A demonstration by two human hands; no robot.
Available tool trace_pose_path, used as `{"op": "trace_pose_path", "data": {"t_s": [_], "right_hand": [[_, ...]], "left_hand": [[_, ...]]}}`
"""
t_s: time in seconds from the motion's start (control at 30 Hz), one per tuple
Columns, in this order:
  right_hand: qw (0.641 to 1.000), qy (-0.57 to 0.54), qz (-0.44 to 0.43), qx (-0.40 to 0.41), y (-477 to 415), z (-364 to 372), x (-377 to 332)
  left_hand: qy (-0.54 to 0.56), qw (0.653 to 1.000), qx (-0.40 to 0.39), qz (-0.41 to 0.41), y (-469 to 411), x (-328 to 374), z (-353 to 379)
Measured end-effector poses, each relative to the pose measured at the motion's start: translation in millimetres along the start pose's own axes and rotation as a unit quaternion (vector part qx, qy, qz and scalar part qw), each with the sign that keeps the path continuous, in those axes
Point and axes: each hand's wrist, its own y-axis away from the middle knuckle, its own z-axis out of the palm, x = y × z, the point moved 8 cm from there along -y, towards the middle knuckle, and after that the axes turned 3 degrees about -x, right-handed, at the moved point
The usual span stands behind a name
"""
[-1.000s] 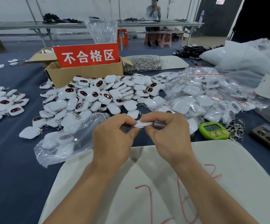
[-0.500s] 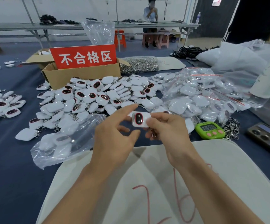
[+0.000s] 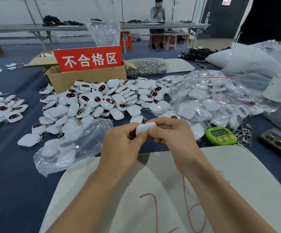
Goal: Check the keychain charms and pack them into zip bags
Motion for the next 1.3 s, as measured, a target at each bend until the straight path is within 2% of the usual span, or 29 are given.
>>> {"op": "trace_pose_path", "data": {"t_s": [0.3,0.47,0.7,0.83,0.93,1.03,1.2,1.3], "right_hand": [[0.999,0.036,-0.015,0.021,-1.0,-0.7,1.9],[0.998,0.049,0.01,0.035,-4.3,-2.3,10.7],[0.999,0.015,0.027,0.04,-7.3,-8.3,14.0],[0.999,0.0,0.012,0.047,-6.8,-4.9,12.1],[0.999,-0.014,0.016,0.033,-5.5,-1.2,13.2],[0.999,-0.035,0.018,0.011,-4.7,-0.6,11.4],[0.979,-0.171,0.051,-0.094,-4.0,9.2,10.5],[0.973,-0.184,0.06,-0.124,-3.5,13.8,9.7]], "left_hand": [[-0.038,0.999,-0.014,-0.024,-0.3,-4.4,-1.0],[-0.042,0.999,0.031,-0.015,1.5,-2.5,-6.0],[-0.05,0.998,0.029,-0.012,3.9,-4.0,-4.1],[-0.014,0.999,0.043,-0.01,5.4,-0.6,-3.2],[0.034,0.998,0.055,-0.007,7.2,2.7,-3.3],[0.031,0.996,0.084,-0.004,8.2,8.5,-5.8],[0.018,0.994,0.106,0.004,9.2,16.0,-13.0],[0.039,0.993,0.114,-0.006,9.7,9.7,-15.9]]}}
